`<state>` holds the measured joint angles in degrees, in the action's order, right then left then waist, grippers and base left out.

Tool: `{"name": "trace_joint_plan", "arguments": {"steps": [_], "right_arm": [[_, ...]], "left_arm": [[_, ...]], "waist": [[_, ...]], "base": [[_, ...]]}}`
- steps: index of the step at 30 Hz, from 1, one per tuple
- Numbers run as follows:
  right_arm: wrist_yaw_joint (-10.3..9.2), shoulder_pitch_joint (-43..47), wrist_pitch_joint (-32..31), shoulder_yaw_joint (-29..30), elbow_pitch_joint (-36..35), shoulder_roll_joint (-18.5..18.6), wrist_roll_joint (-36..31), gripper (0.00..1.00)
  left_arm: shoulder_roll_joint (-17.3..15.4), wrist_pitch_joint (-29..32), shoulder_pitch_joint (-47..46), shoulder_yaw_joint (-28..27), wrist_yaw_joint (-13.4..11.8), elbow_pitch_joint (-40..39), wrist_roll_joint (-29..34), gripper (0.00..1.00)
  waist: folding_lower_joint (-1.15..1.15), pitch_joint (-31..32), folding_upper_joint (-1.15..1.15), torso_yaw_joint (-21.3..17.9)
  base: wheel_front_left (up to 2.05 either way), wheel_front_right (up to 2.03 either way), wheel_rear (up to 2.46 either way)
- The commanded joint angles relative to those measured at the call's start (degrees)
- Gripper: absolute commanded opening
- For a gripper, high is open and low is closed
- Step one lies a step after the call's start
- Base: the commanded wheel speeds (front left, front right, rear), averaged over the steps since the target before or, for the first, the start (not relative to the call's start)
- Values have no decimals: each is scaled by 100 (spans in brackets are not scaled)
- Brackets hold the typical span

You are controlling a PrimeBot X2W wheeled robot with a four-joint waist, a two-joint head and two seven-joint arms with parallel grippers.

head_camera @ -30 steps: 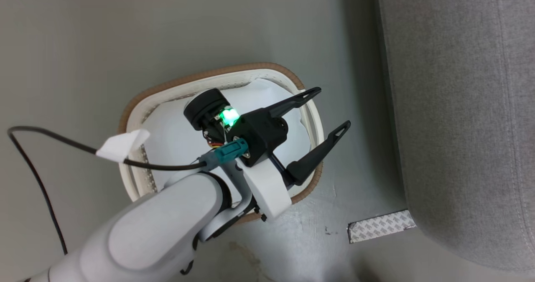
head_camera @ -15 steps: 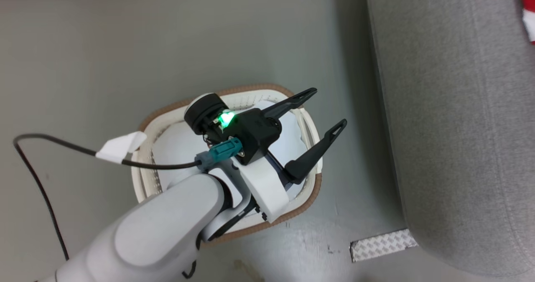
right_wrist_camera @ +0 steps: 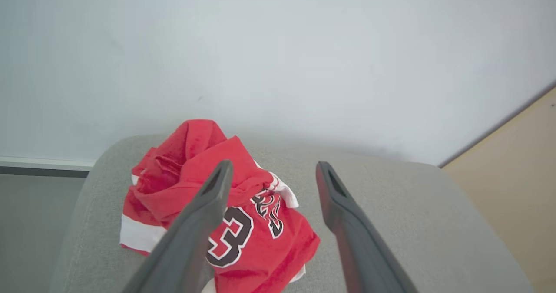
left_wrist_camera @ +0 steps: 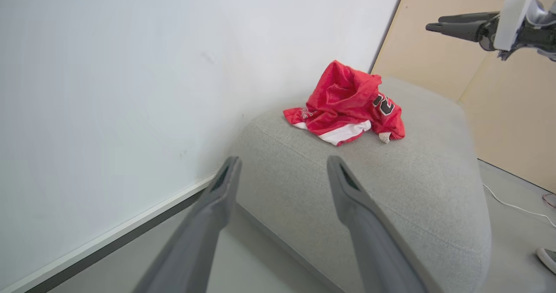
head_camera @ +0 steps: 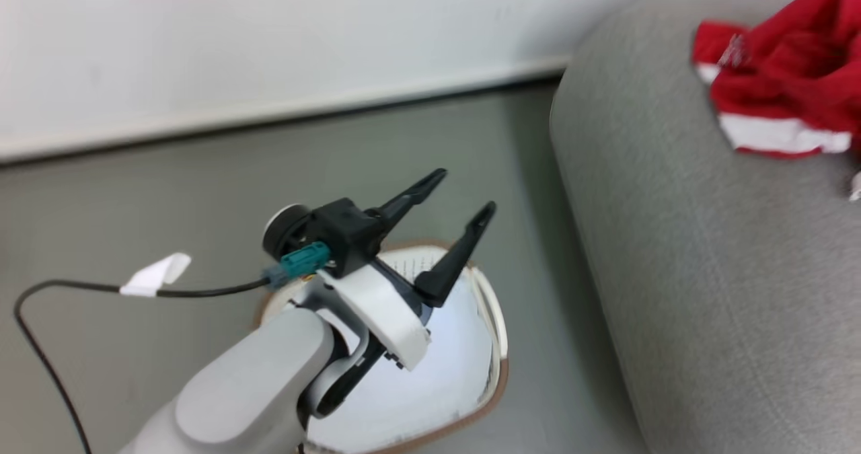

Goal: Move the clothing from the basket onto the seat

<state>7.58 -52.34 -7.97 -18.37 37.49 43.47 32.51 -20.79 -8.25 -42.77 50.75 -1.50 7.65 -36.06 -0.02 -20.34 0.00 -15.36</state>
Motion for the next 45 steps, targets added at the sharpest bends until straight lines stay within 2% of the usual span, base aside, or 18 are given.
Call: {"name": "trace_joint_plan", "arguments": {"steps": [1,4,11,15,22,30,35,38,42,45], "right_arm": [[-17,149,62,-45,-142,80,111,100],[-17,260,127,-95,-413,143,280,100],[-17,646,566,-176,-1014,-156,502,100],[-17,984,910,-200,-1295,-515,440,100],[-17,1771,1403,39,-1565,-1184,275,100],[-16,2941,1876,360,-1990,-2043,-158,100],[-16,3650,2103,515,-2172,-2465,-471,100],[-16,4108,2228,686,-2258,-2780,-505,100],[-16,4626,2304,855,-2452,-2985,-629,100],[-16,4862,2317,917,-2553,-3111,-840,100]], "left_arm": [[-17,-86,143,-58,-59,45,-73,100],[-16,-196,283,-191,-165,84,-228,100],[-216,-414,763,-587,-463,198,-552,100],[-428,-522,1148,-828,-636,213,-700,100],[-771,-644,1800,-1396,-1002,80,-953,100],[-815,-693,2681,-2165,-1206,-100,-1063,100],[-560,-693,3354,-2828,-1258,-244,-602,100],[-298,-694,3730,-3236,-1186,-298,-269,100],[128,-693,4119,-3776,-1046,-390,299,100],[452,-693,4355,-4064,-815,-288,635,100]], "waist": [[2,663,0,41],[2,987,0,145],[2,1683,0,527],[2,2024,0,679],[2,2238,0,984],[2,2310,0,1196],[2,2308,0,1248],[2,2305,0,1276],[2,2279,0,1341],[2,2257,0,1351]], "base": [[0,0,0],[0,0,0],[0,0,0],[0,0,0],[0,0,0],[0,0,0],[0,0,0],[0,0,0],[0,0,0],[0,0,0]]}}
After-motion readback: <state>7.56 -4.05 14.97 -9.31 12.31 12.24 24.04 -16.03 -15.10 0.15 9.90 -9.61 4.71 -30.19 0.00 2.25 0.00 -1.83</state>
